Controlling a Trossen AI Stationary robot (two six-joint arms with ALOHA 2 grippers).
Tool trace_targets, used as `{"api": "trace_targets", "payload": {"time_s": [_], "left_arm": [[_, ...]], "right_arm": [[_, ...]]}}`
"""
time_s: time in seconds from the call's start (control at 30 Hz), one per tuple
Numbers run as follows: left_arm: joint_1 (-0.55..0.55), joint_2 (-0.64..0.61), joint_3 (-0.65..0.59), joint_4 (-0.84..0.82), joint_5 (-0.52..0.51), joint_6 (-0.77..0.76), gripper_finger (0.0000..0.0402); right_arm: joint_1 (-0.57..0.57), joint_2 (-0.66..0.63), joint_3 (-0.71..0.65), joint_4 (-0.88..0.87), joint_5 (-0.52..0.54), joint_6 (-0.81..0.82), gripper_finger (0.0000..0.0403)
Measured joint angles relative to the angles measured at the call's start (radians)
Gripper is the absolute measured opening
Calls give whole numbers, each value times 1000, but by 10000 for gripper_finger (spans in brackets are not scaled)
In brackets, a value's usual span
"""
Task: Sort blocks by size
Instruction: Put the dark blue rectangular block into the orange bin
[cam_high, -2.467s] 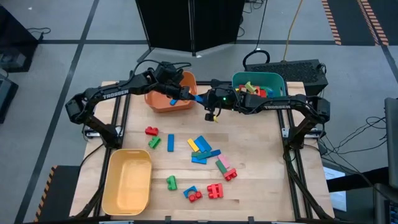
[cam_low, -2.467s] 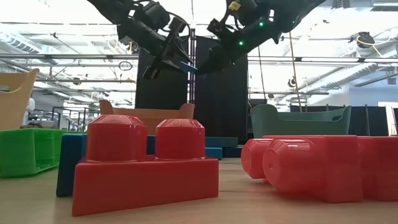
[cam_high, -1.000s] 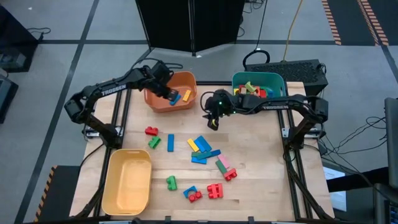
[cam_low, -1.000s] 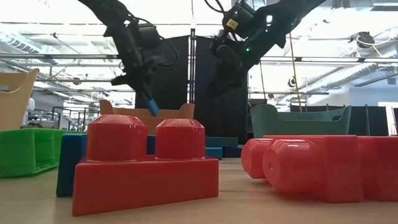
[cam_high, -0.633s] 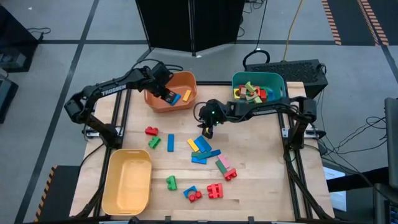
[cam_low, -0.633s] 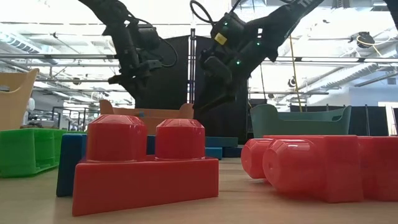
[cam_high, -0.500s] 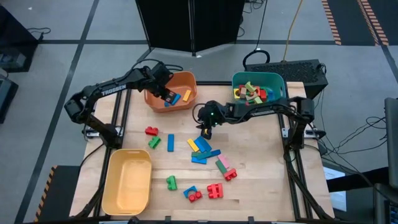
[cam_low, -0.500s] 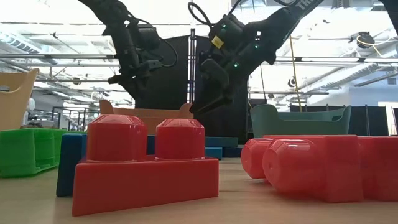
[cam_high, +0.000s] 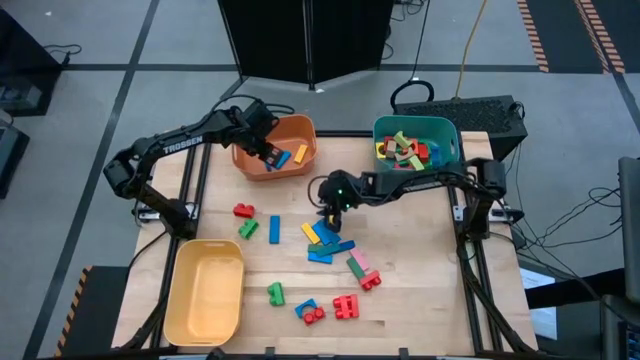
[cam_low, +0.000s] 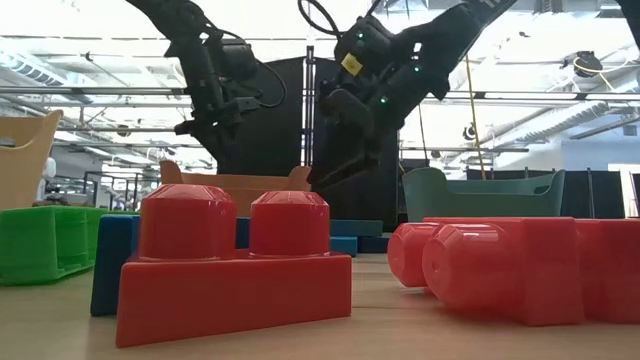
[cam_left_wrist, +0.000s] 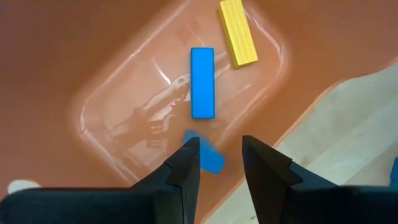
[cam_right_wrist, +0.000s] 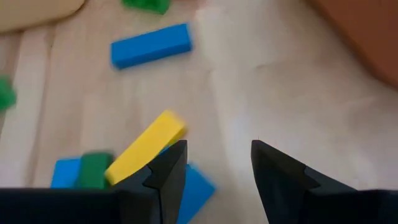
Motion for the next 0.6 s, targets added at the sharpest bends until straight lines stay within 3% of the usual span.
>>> {"api": "trace_targets", "payload": {"time_s": [0.33, 0.6], "left_arm": [[-1, 0, 0, 4, 29, 143, 116], [-1, 0, 0, 7, 35, 207, 116]], "right_arm": [[107, -8, 0, -219, -25, -86, 167], [147, -38, 0, -322, -78, 33, 167]]}}
